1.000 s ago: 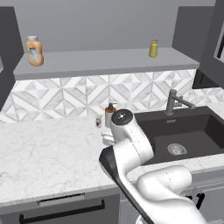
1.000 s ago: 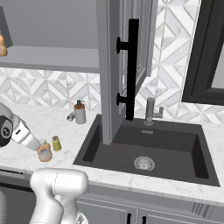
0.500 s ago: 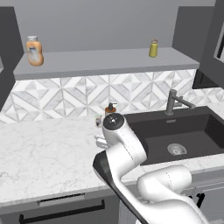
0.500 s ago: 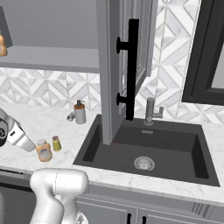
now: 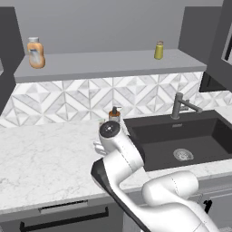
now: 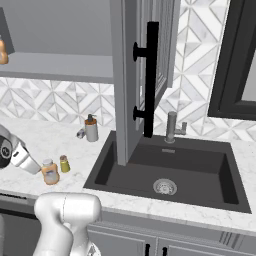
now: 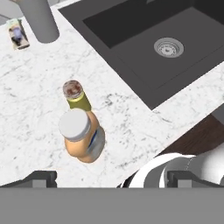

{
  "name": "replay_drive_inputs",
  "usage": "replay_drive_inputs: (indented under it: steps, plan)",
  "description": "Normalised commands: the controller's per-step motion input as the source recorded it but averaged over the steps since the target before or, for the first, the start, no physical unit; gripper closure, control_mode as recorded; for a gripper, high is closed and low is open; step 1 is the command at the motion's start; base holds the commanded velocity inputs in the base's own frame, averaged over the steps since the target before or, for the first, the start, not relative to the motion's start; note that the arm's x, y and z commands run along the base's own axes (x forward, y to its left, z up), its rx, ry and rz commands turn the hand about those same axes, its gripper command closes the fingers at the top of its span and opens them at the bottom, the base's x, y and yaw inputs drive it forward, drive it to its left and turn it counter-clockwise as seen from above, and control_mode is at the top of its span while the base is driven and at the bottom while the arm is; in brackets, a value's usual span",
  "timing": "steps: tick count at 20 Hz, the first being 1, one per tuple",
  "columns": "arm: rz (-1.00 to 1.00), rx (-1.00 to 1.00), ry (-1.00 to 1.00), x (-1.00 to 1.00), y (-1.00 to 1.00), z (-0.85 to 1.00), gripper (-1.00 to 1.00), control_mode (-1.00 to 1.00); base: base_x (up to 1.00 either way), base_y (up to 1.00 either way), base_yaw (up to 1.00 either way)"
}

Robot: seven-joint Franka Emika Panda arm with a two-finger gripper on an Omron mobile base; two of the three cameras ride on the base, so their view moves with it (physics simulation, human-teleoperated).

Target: Put the shaker and condiment bottle from the counter next to their counterparts in the cabinet.

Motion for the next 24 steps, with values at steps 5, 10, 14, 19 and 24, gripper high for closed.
replay_drive_inputs:
  steps: [5,10,14,19,24]
  plan:
    - [-0.03,0.00,0.00,0.01,0.12,-0.16,-1.00,-1.00,0.00,0.00,0.00]
    - [-0.03,0.00,0.00,0.07,0.01,-0.26,-1.00,-1.00,0.00,0.00,0.00]
    - [0.00,0.00,0.00,0.22,0.00,-0.28,-1.00,-1.00,0.00,0.00,0.00]
    - [0.00,0.00,0.00,0.15,0.00,-0.24,-1.00,-1.00,0.00,0.00,0.00]
    - [0.00,0.00,0.00,0.14,0.00,-0.24,-1.00,-1.00,0.00,0.00,0.00]
